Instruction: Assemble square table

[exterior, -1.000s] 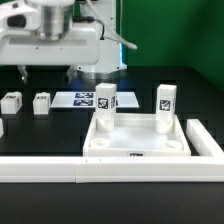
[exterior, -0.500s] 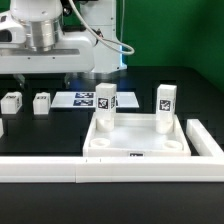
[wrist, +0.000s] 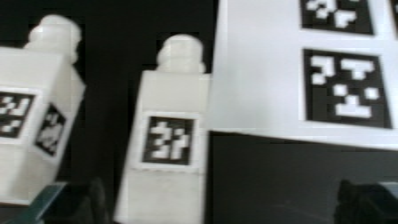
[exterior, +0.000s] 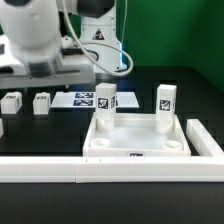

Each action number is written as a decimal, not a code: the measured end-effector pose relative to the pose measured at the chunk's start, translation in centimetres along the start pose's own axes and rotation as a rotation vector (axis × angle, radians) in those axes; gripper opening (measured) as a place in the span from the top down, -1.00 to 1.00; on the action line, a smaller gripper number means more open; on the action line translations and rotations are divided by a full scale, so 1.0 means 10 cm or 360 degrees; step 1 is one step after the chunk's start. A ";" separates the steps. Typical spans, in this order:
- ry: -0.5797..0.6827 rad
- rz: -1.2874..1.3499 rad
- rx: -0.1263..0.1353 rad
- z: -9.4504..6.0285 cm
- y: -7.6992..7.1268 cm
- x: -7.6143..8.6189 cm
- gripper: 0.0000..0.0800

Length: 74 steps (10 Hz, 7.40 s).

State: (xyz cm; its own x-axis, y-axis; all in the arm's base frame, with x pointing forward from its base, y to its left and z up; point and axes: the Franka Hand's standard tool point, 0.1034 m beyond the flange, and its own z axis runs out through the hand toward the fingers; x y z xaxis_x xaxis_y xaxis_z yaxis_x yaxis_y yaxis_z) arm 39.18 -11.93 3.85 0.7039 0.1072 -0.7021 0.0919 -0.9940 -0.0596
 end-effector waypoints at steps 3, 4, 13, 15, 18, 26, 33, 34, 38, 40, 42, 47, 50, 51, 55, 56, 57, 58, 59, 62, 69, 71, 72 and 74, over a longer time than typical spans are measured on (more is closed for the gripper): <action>-0.0003 -0.0020 0.0000 0.01 0.00 0.00 -0.62; -0.0021 -0.0035 0.0011 0.01 0.06 -0.04 -0.62; -0.0252 -0.0068 -0.0013 0.43 -0.02 -0.01 -0.62; -0.0279 -0.0086 -0.0005 0.51 -0.03 -0.04 -0.62; -0.0284 -0.0117 -0.0006 0.52 -0.05 -0.05 -0.62; -0.0285 -0.0134 -0.0010 0.52 -0.06 -0.04 0.29; -0.0288 -0.0136 -0.0072 0.33 -0.51 -0.55 0.28; -0.0283 -0.0144 -0.0070 0.34 -0.49 -0.54 0.28; 0.0088 -0.0292 -0.0091 -0.34 -0.30 -0.57 0.28; 0.0288 -0.0339 -0.0094 -0.80 -0.05 -0.57 0.28; 0.0544 -0.0324 -0.0109 -0.93 0.03 -0.51 0.28; 0.1006 -0.0196 -0.0041 -1.48 -0.54 -0.03 0.28; 0.1370 -0.0081 -0.0079 -1.89 -0.88 0.28 0.28; 0.1500 -0.0061 -0.0101 -1.88 -0.82 0.28 0.28; 0.1901 -0.0014 -0.0249 -1.89 -0.69 0.27 0.28; 0.1998 -0.0007 -0.0266 -1.93 -0.87 0.34 0.28; 0.2109 0.0017 -0.0256 -2.04 -1.06 0.48 0.28; 0.2189 0.0063 -0.0168 -2.15 -1.32 0.69 0.28; 0.2228 0.0083 -0.0076 -2.30 -1.58 0.83 0.28; 0.2200 0.0063 -0.0031 -2.38 -1.74 0.90 0.28; 0.2190 0.0090 -0.0042 -1.93 -1.70 1.10 0.28; 0.2187 0.0063 -0.0017 -1.94 -1.88 1.28 0.28; 0.2188 0.0056 -0.0012 -1.94 -1.91 1.34 0.28; 0.2185 0.0048 -0.0001 -1.97 -1.96 1.44 0.28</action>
Offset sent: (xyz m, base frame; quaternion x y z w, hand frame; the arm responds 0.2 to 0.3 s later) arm -0.0105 -0.0136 -0.0030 0.0351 -0.0437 0.0417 0.9976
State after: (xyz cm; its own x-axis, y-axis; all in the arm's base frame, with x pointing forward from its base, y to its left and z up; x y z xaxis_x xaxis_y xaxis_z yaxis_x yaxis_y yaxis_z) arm 61.43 9.51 8.87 0.8305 0.0219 0.5566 0.0641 -0.9963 -0.0564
